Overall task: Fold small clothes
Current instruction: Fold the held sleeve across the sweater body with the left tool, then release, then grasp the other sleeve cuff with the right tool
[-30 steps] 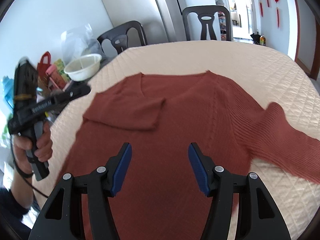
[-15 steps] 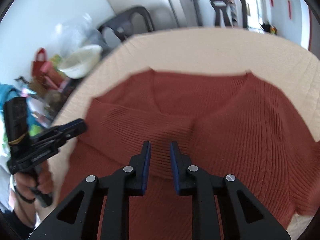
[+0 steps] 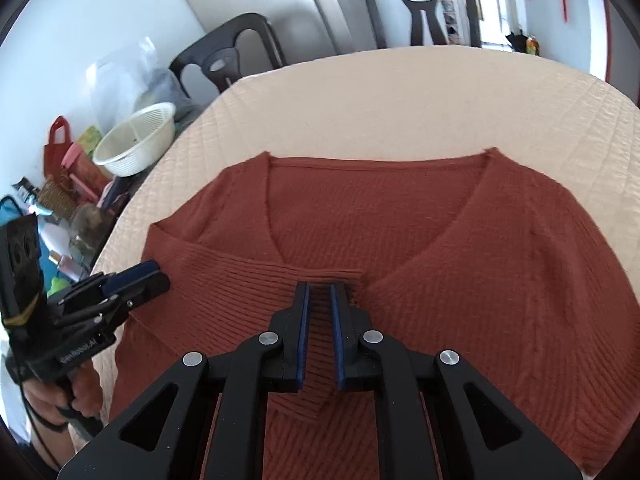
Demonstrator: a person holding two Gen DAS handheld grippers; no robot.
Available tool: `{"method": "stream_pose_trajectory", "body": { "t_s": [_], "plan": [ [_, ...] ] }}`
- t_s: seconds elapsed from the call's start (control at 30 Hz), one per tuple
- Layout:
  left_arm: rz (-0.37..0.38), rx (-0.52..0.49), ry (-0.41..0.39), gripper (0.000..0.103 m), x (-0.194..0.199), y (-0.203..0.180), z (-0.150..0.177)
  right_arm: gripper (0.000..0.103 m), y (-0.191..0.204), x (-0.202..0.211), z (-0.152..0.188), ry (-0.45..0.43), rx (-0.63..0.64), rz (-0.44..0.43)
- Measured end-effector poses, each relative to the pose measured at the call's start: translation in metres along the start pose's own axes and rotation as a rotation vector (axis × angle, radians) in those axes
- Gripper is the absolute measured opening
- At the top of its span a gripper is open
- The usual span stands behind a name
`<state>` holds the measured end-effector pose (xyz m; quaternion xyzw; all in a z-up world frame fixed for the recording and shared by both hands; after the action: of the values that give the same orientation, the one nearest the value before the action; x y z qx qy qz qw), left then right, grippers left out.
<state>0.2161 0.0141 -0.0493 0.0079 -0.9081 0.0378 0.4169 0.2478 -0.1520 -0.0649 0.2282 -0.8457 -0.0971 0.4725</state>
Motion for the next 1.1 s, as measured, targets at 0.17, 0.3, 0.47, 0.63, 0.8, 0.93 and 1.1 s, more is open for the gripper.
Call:
{"method": "stream_pose_trajectory", "body": {
  "t_s": [0.17,0.3,0.47,0.63,0.8,0.93,1.1],
  "plan": [
    [0.028,-0.011,-0.016,0.031,0.024,0.000,0.018,0.013,0.017,0.026,0.021,-0.018,0.079,0.002],
    [0.025,-0.016,0.006,0.031,0.021,-0.001,0.027,0.015,0.014,0.020,0.042,0.019,0.114,0.035],
    [0.038,-0.025,-0.017,0.033,0.047,-0.007,0.035,0.021,0.017,0.052,0.051,-0.016,0.133,0.038],
    [0.019,0.008,-0.033,0.040,0.067,-0.003,0.055,0.031,0.016,0.081,0.072,-0.058,0.128,0.023],
    [-0.008,0.019,-0.030,0.042,0.077,-0.002,0.074,0.037,0.001,0.104,0.093,-0.090,0.108,0.076],
    [-0.021,0.022,-0.023,0.042,0.079,-0.001,0.081,0.043,-0.022,0.119,0.101,-0.114,0.049,0.116],
    [-0.035,0.019,-0.034,0.042,0.080,-0.004,0.076,0.043,-0.045,0.131,0.106,-0.144,-0.028,0.135]
  ]
}}
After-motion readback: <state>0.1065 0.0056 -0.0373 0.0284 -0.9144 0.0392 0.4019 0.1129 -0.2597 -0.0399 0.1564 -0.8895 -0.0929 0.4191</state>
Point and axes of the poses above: each gripper's, at about its wrist camera, not at the fingertips, and x roughly against the way its jaws point, y to its left, z to its underside, the point moved 9 cm from there along -x, roughly the way its jaws point, and after that the axes turned 8 degrees about -z, right-handed, at the moved point
